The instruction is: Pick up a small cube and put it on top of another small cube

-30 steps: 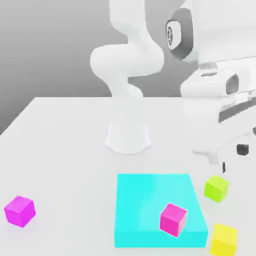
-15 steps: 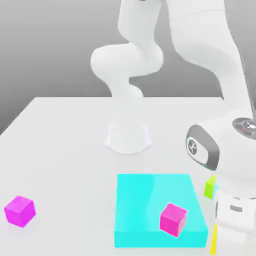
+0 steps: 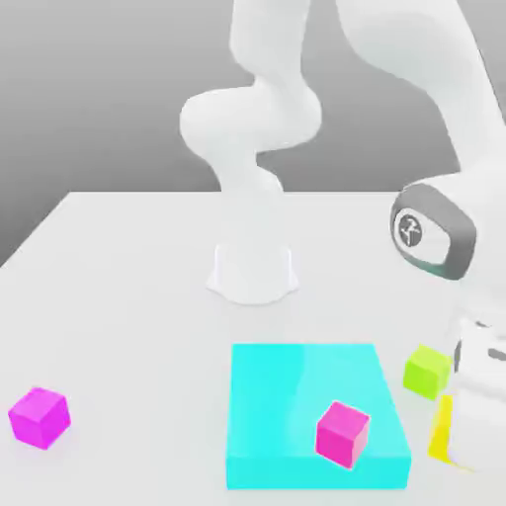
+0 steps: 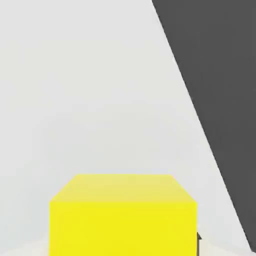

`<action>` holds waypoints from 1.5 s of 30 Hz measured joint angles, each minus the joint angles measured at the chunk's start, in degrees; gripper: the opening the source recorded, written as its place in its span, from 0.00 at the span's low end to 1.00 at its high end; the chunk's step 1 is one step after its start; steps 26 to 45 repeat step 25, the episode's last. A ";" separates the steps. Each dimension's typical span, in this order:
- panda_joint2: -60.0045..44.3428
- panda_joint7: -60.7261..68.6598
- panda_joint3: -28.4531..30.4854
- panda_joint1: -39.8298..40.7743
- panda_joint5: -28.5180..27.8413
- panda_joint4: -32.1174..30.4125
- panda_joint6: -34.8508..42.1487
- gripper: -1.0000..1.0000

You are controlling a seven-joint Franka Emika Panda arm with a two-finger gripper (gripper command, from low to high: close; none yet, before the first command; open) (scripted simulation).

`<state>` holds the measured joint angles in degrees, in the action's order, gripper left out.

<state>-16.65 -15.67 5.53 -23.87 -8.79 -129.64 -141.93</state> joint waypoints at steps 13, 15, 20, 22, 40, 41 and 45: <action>8.59 -7.24 19.00 17.71 5.41 -8.27 0.05 0.00; 9.46 -5.87 21.79 21.72 8.41 -10.26 -2.13 0.00; 3.08 3.72 21.53 31.44 22.43 -12.01 -11.19 0.00; -0.26 6.33 18.99 33.76 26.09 -11.82 -13.99 1.00; -0.26 6.33 18.99 33.76 26.09 -11.82 -13.99 1.00; -0.26 6.33 18.99 33.76 26.09 -11.82 -13.99 1.00; -0.26 6.33 18.99 33.76 26.09 -11.82 -13.99 1.00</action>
